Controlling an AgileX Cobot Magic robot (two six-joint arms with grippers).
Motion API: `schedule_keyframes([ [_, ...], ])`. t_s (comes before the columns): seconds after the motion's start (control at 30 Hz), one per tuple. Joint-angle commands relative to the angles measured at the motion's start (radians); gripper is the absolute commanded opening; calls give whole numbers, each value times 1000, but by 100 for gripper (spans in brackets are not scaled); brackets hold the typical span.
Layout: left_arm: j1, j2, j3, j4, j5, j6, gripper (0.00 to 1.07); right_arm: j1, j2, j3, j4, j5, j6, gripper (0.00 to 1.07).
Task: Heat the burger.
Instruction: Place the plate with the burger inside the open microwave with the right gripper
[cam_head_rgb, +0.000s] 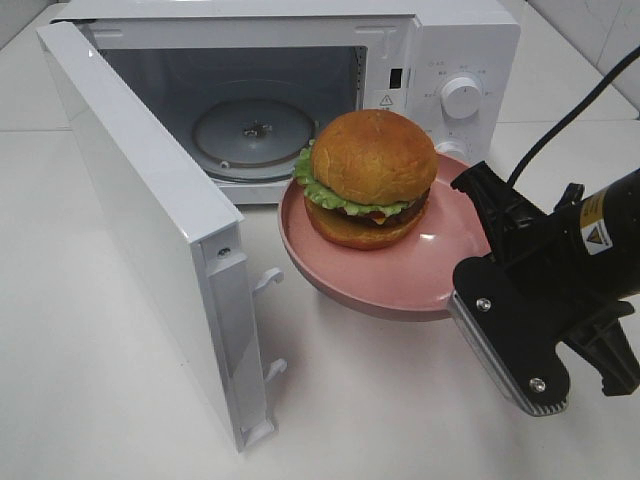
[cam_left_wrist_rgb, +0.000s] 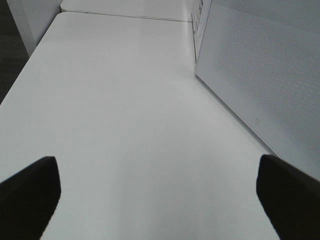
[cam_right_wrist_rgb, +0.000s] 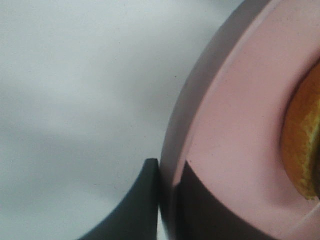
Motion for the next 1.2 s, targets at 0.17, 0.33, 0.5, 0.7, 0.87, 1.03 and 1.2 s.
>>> schedule_keyframes([
  [0.17,-7,-16,-1,-4,-17,0,100,-2,49,-87,3,-76,-11,0],
  [0.33,-7,-16,-1,-4,-17,0,100,23,93,-118,3,-87,-11,0],
  [0.5,-7,-16,-1,-4,-17,0,100,45,135,-146,3,-92,-10,0],
  [0.7,-7,-16,-1,-4,-17,0,100,45,219,-216,10,-99,-10,0],
  [0.87,-7,-16,-1,-4,-17,0,100,45,272,-265,11,-99,-10,0],
  [1.03,-7,-16,-1,-4,-17,0,100,45,315,-310,12,-98,-10,0],
  [1.2,-7,-16,-1,-4,-17,0,100,45,353,-346,33,-98,-10,0],
])
